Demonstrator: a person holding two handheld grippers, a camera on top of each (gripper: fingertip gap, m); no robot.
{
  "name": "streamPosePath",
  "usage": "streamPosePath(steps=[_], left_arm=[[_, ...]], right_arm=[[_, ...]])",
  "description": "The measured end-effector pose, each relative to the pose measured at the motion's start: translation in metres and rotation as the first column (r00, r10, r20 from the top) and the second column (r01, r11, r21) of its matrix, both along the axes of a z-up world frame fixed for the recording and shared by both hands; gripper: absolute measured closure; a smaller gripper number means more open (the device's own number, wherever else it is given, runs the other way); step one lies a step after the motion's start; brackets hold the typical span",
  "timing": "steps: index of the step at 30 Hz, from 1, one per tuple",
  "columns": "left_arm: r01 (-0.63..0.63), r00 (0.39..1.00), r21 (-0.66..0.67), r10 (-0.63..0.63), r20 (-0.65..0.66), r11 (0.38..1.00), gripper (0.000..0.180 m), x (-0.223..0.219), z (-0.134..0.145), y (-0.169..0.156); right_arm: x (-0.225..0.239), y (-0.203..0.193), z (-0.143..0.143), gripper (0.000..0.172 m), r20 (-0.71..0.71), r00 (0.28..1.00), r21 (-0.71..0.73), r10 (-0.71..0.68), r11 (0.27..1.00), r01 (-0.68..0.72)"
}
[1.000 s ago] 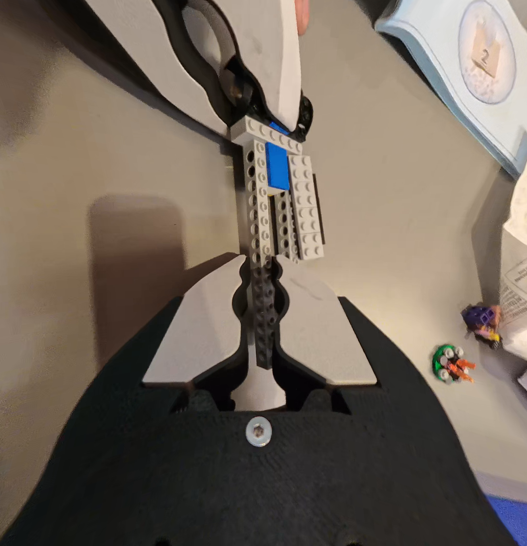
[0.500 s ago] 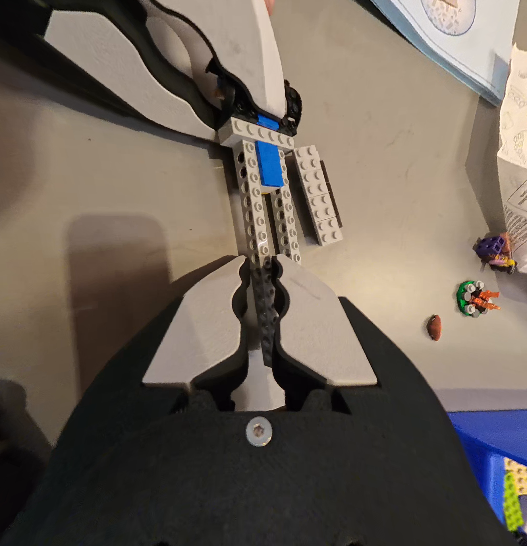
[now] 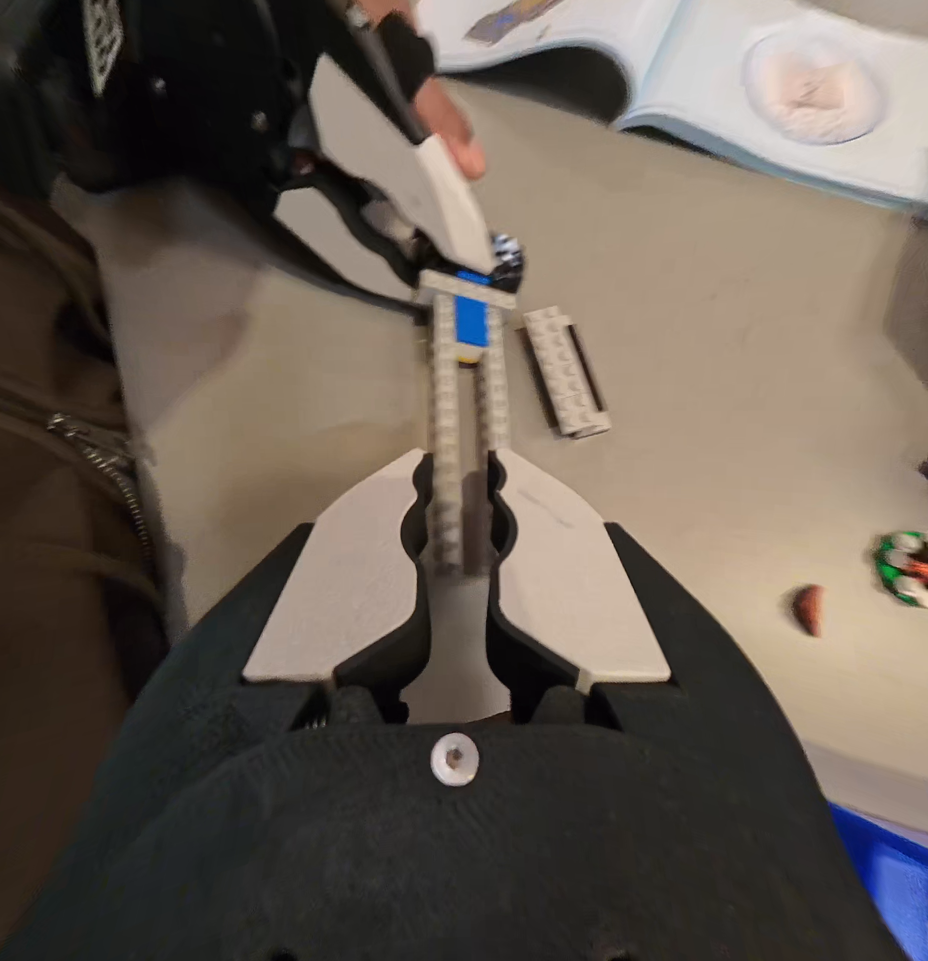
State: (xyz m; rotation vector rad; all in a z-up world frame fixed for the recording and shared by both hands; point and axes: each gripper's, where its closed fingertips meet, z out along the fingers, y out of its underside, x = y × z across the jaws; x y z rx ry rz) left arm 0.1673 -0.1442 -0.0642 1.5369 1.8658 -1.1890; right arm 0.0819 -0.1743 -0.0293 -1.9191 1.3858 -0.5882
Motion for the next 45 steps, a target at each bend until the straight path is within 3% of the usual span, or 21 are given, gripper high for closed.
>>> streamPosePath(steps=[4,10,14,19,24,29,33,35,41,45], left_arm=[[0.039,0.995,0.028,-0.036,-0.094,0.999,0.152,-0.002,0.003,0.004],[0.049,0.940,0.141,0.002,-0.342,0.989,0.117,-0.003,0.012,0.011],[0.086,0.879,0.155,-0.002,-0.476,0.984,0.111,-0.003,0.029,0.016],[0.044,0.813,0.110,0.028,-0.581,0.993,0.113,0.016,0.056,-0.001],[0.108,0.852,0.155,-0.011,-0.524,0.982,0.112,0.018,0.045,-0.020],[0.155,0.824,0.205,-0.012,-0.567,0.966,0.114,0.016,0.041,-0.038],[0.151,0.766,0.257,0.051,-0.641,0.955,0.132,0.021,0.038,-0.050],[0.123,0.732,0.217,0.059,-0.678,0.968,0.159,0.025,0.043,-0.056],[0.047,0.734,0.245,0.133,-0.666,0.968,0.161,0.021,0.040,-0.056],[0.004,0.776,0.224,0.138,-0.616,0.975,0.161,0.020,0.037,-0.055]], right_arm=[[0.021,-0.038,-0.006,0.147,0.053,0.995,-0.141,-0.088,0.985,0.094],[0.045,-0.037,-0.033,0.138,-0.031,0.999,-0.277,0.008,0.961,-0.016],[0.053,-0.038,-0.041,0.153,-0.056,0.998,-0.286,0.021,0.957,-0.037],[0.057,-0.026,-0.030,0.155,-0.082,0.993,-0.064,0.086,0.994,-0.091],[0.069,-0.013,-0.009,0.156,-0.082,0.984,0.215,0.157,0.967,-0.136],[0.087,-0.015,0.012,0.157,-0.025,0.992,0.399,0.122,0.911,-0.102],[0.103,-0.022,0.022,0.158,0.031,0.998,0.505,0.053,0.861,-0.062],[0.108,-0.026,0.021,0.158,0.042,0.999,0.547,0.023,0.836,-0.043],[0.108,-0.030,0.019,0.157,0.075,0.997,0.676,-0.011,0.736,-0.043],[0.101,-0.035,0.017,0.155,0.142,0.990,0.571,0.000,0.817,-0.082]])
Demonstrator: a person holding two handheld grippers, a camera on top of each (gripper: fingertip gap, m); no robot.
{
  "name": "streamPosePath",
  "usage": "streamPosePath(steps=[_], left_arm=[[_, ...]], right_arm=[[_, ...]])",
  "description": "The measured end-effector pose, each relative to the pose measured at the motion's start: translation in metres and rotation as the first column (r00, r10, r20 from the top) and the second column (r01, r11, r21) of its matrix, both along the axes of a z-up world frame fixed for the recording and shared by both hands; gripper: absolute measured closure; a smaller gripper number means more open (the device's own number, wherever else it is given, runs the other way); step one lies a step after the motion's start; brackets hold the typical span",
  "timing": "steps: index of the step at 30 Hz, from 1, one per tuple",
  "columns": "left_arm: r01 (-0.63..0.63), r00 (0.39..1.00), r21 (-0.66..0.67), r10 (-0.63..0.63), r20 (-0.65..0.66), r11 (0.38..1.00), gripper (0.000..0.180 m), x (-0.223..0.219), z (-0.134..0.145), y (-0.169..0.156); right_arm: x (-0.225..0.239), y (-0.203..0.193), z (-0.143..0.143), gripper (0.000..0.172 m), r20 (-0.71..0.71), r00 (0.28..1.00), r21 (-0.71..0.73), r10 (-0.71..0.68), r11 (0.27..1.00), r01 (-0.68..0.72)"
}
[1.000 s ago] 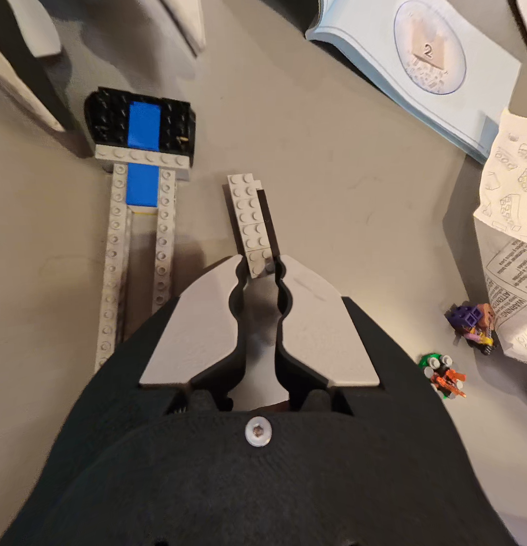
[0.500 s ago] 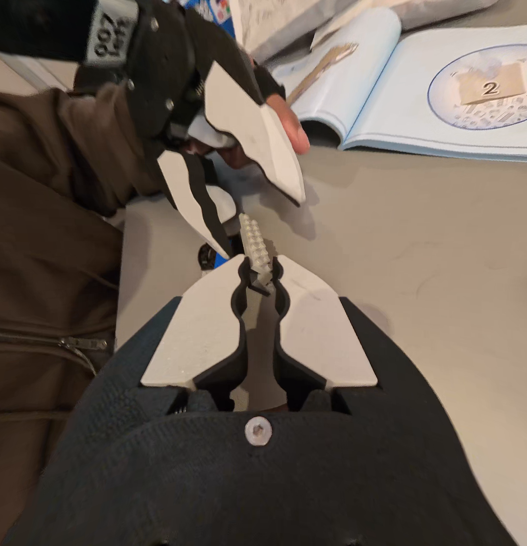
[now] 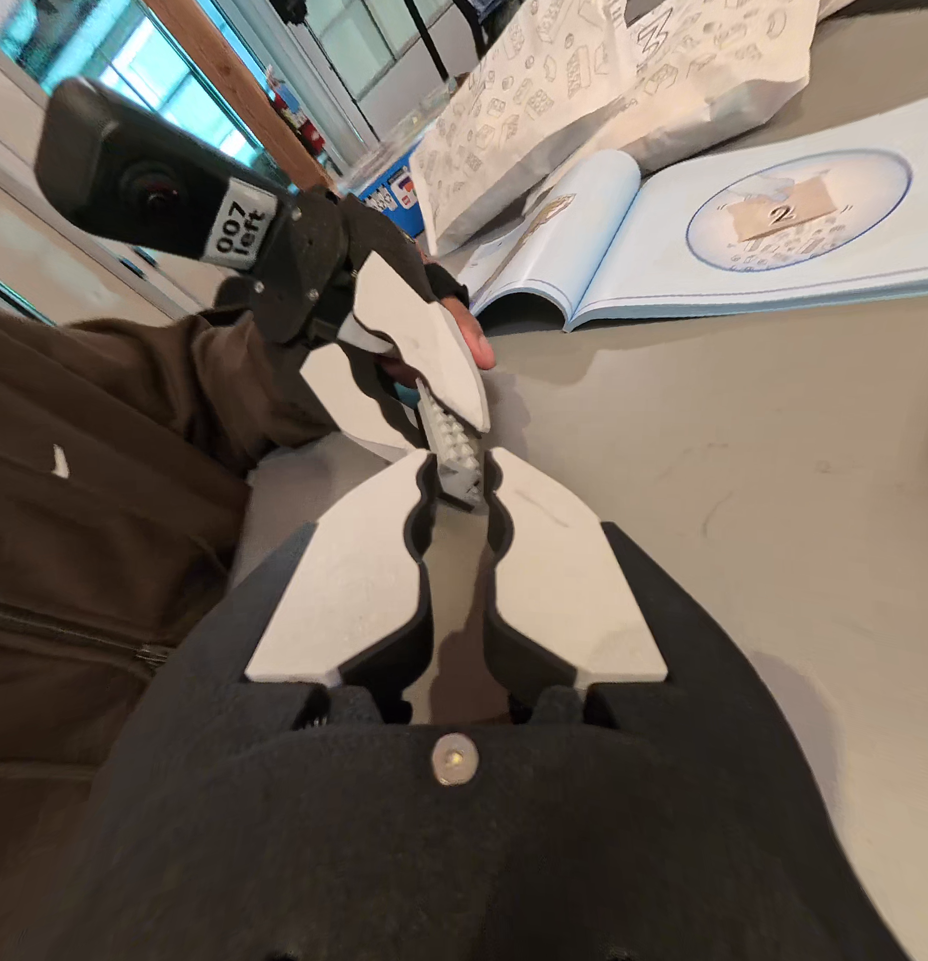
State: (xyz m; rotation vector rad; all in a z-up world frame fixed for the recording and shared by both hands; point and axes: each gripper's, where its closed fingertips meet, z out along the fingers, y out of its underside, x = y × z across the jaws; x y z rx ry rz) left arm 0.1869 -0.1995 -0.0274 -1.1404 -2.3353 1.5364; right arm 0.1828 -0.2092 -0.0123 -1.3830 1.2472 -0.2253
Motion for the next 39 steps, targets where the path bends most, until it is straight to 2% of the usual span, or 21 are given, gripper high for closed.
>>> streamPosePath(steps=[4,9,12,17,20,29,39], left_arm=[[0.008,0.990,-0.113,0.009,0.143,0.994,0.161,0.001,0.002,0.001],[0.071,0.918,-0.241,0.031,0.396,0.968,0.161,0.001,-0.002,0.004],[0.101,0.898,-0.261,0.025,0.439,0.960,0.161,-0.003,-0.004,0.005],[0.117,0.902,-0.261,0.007,0.431,0.958,0.161,-0.006,-0.004,0.007],[0.142,0.898,-0.274,-0.007,0.440,0.951,0.161,-0.009,-0.003,0.009],[0.201,0.856,-0.290,-0.024,0.516,0.936,0.162,-0.015,-0.006,0.011],[0.252,0.814,-0.325,-0.018,0.580,0.911,0.161,-0.020,-0.004,0.013]], right_arm=[[-0.005,0.004,-0.004,0.150,0.042,0.999,-0.166,0.031,0.986,-0.024],[-0.008,0.014,-0.002,0.149,0.095,0.992,-0.258,0.079,0.965,-0.052],[-0.008,0.015,-0.004,0.151,0.109,0.990,-0.324,0.088,0.945,-0.048],[-0.009,0.016,-0.014,0.155,0.086,0.991,-0.426,0.105,0.903,-0.059],[-0.012,0.019,-0.013,0.157,0.070,0.990,-0.384,0.120,0.920,-0.085],[-0.019,0.022,-0.018,0.156,-0.071,0.985,-0.115,0.159,0.979,-0.166],[-0.021,0.021,-0.015,0.157,-0.100,0.979,0.007,0.179,0.984,-0.179]])
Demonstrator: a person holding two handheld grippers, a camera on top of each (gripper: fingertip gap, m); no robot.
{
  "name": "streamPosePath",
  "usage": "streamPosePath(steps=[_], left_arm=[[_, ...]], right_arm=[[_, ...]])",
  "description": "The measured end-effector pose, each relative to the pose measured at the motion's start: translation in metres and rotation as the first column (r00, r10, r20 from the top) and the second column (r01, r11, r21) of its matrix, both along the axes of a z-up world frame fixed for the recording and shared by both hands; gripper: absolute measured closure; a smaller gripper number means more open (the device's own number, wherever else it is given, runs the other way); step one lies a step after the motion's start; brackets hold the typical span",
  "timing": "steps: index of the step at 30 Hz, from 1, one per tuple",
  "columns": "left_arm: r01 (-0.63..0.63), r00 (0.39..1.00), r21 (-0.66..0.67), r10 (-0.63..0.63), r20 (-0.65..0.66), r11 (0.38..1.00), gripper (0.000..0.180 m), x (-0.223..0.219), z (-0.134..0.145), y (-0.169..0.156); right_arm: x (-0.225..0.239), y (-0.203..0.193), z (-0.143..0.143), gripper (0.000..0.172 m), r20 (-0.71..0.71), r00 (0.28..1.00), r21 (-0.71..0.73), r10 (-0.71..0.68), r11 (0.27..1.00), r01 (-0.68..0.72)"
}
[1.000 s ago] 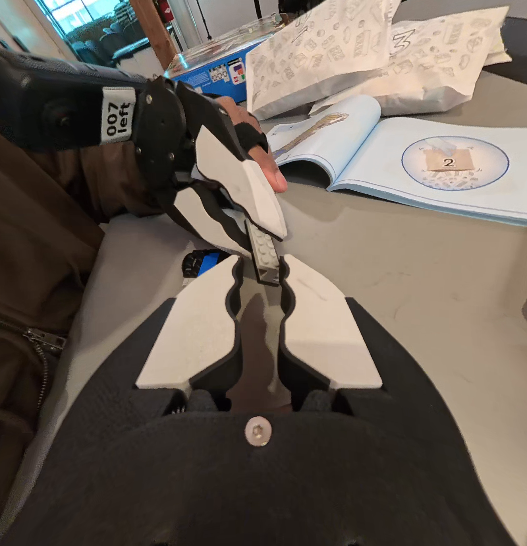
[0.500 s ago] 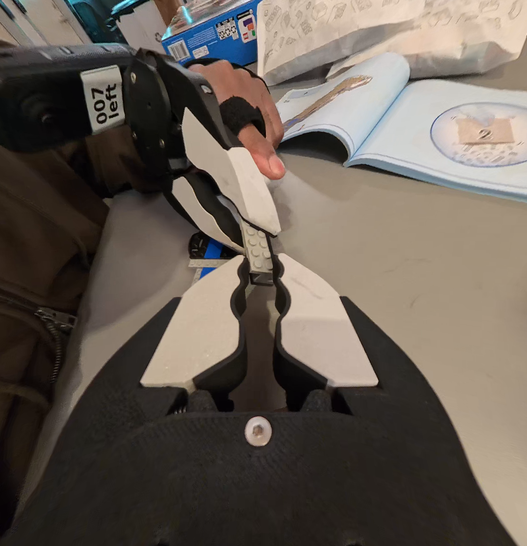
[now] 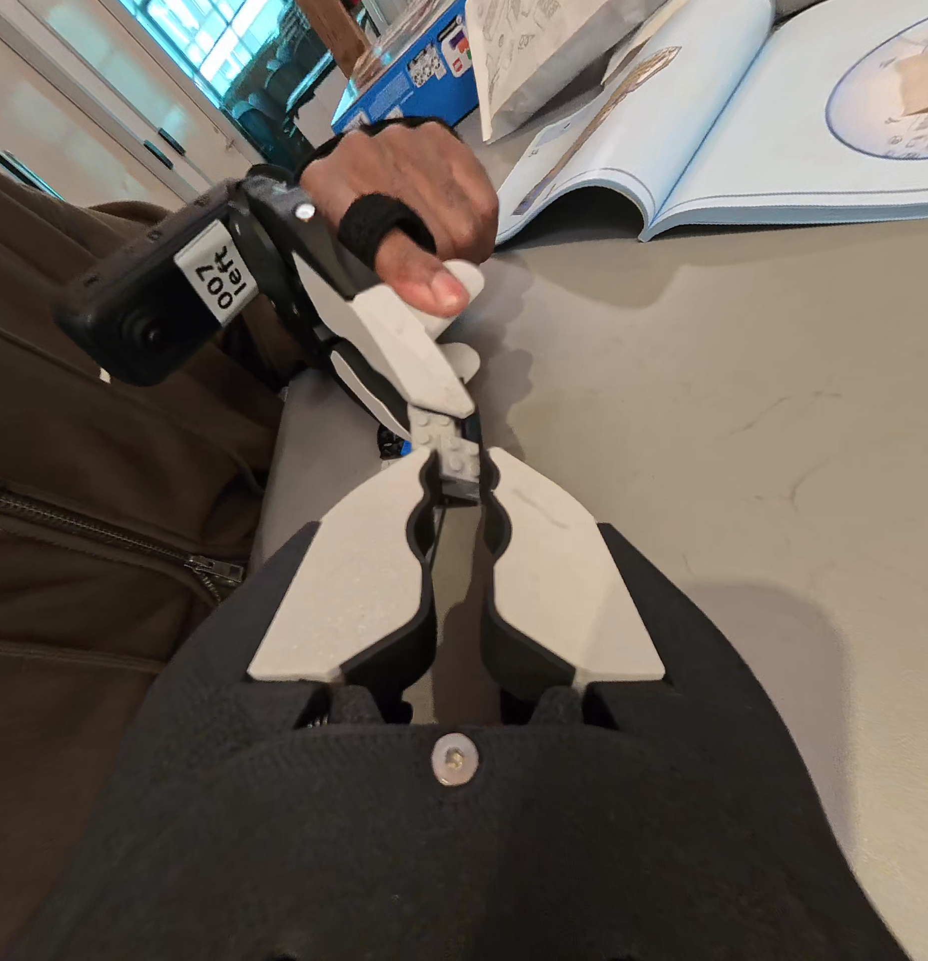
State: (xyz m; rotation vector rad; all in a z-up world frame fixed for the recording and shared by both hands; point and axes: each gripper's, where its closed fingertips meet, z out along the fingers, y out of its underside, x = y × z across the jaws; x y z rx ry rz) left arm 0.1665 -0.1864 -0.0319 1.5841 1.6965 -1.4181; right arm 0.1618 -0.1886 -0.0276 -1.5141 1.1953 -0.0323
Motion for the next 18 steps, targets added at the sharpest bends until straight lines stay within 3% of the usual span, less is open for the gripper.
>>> streamPosePath(steps=[4,10,14,18], left_arm=[[-0.010,0.999,-0.020,0.010,0.037,1.000,0.161,0.000,0.000,-0.001],[-0.042,0.995,0.078,0.048,-0.084,0.996,0.162,0.008,-0.003,-0.002],[-0.113,0.973,0.239,0.156,-0.168,0.964,0.161,0.023,-0.015,-0.005],[-0.175,0.961,0.297,0.228,-0.157,0.939,0.159,0.037,-0.026,-0.008]], right_arm=[[0.000,-0.002,0.003,0.158,-0.004,1.000,0.043,0.002,0.999,-0.001],[0.006,-0.010,-0.002,0.157,0.006,0.998,-0.031,-0.068,0.997,0.068],[0.010,-0.020,-0.003,0.157,0.055,0.992,-0.136,-0.116,0.983,0.123],[0.013,-0.023,-0.002,0.157,0.145,0.983,-0.279,-0.114,0.948,0.151]])
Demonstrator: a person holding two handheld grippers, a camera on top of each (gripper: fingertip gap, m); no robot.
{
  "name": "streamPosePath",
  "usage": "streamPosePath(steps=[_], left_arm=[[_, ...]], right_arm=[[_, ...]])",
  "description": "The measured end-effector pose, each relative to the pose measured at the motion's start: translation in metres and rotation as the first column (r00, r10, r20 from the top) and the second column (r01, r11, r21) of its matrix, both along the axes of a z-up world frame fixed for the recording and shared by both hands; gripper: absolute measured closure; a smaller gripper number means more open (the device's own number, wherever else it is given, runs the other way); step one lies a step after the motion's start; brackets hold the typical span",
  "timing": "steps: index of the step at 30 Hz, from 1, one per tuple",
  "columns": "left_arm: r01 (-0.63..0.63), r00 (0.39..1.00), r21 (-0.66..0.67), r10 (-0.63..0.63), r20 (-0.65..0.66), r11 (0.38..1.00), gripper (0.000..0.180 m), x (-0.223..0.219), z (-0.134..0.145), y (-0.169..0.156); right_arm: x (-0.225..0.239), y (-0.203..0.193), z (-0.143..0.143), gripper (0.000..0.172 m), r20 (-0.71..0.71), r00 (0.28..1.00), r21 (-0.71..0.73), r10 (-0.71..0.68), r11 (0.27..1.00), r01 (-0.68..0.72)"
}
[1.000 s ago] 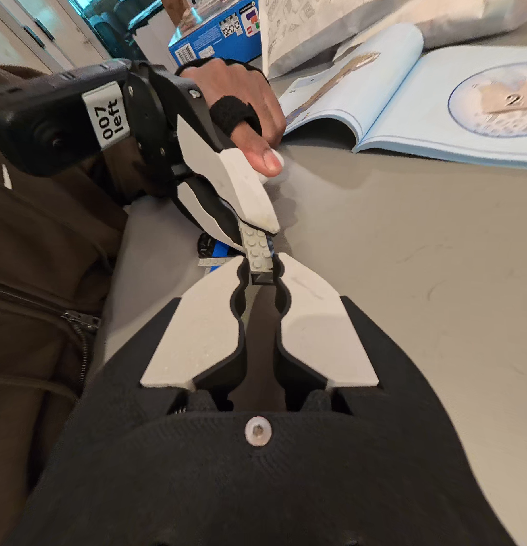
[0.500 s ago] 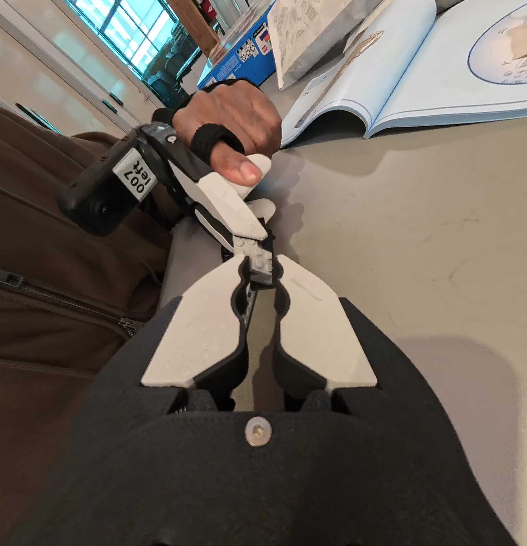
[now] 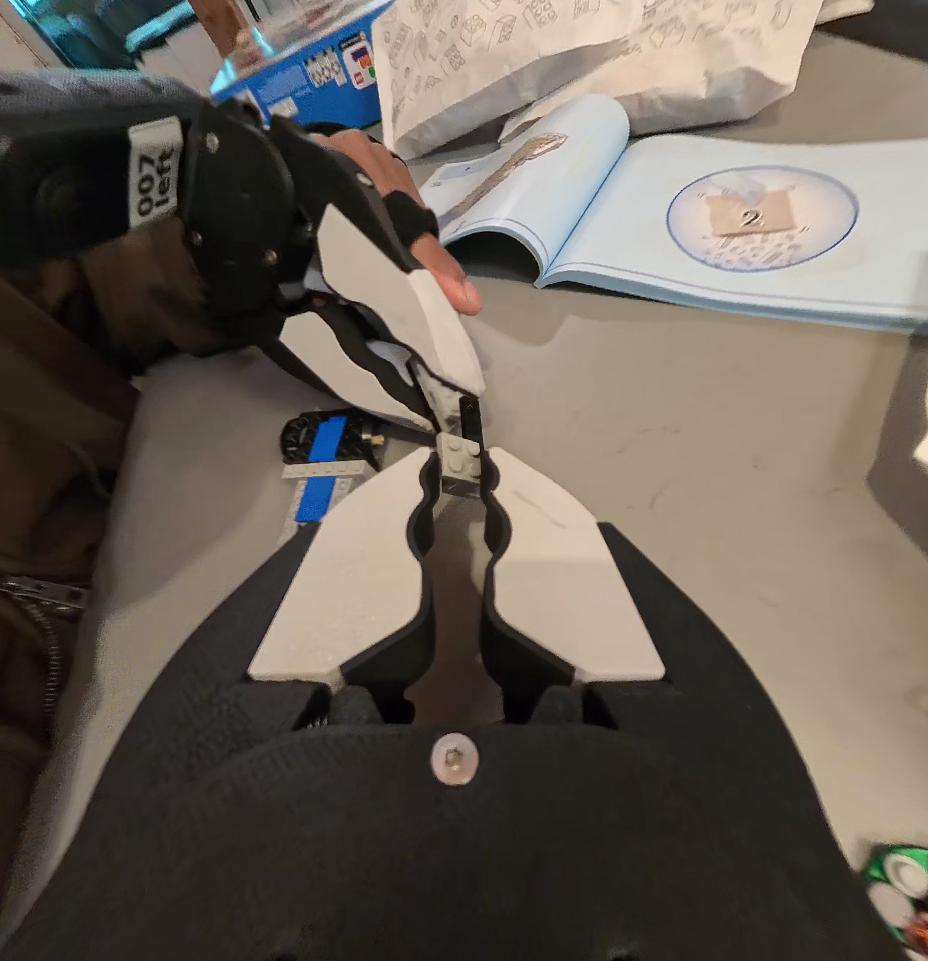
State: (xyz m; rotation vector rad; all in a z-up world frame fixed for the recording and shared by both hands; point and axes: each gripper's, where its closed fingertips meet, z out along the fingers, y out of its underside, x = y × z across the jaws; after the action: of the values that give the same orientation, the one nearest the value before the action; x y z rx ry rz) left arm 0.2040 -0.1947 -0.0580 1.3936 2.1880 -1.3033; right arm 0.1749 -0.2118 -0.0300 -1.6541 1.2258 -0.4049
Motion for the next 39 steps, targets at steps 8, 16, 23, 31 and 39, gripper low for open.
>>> streamPosePath(steps=[8,16,23,31,39], left_arm=[[0.049,0.999,-0.079,-0.050,-0.001,0.996,0.133,-0.007,0.011,0.000],[0.144,0.989,-0.221,-0.131,0.070,0.965,0.176,-0.027,0.029,0.003],[0.048,0.992,-0.079,-0.056,-0.109,0.996,0.176,-0.024,0.028,0.001],[-0.070,0.922,0.050,0.083,-0.377,0.996,0.177,-0.009,0.036,-0.004],[-0.024,0.788,0.144,0.107,-0.606,0.989,0.176,-0.022,0.049,0.000]], right_arm=[[-0.001,0.011,0.001,0.157,0.121,0.990,-0.253,0.071,0.967,-0.039],[-0.004,0.030,0.012,0.158,0.153,0.980,-0.164,0.126,0.981,-0.100],[-0.002,0.029,0.014,0.158,0.227,0.965,-0.299,0.130,0.952,-0.058],[0.001,0.023,0.024,0.158,0.357,0.924,-0.497,0.134,0.865,0.067],[-0.011,-0.001,0.045,0.157,0.336,0.919,0.013,-0.204,0.977,0.212]])
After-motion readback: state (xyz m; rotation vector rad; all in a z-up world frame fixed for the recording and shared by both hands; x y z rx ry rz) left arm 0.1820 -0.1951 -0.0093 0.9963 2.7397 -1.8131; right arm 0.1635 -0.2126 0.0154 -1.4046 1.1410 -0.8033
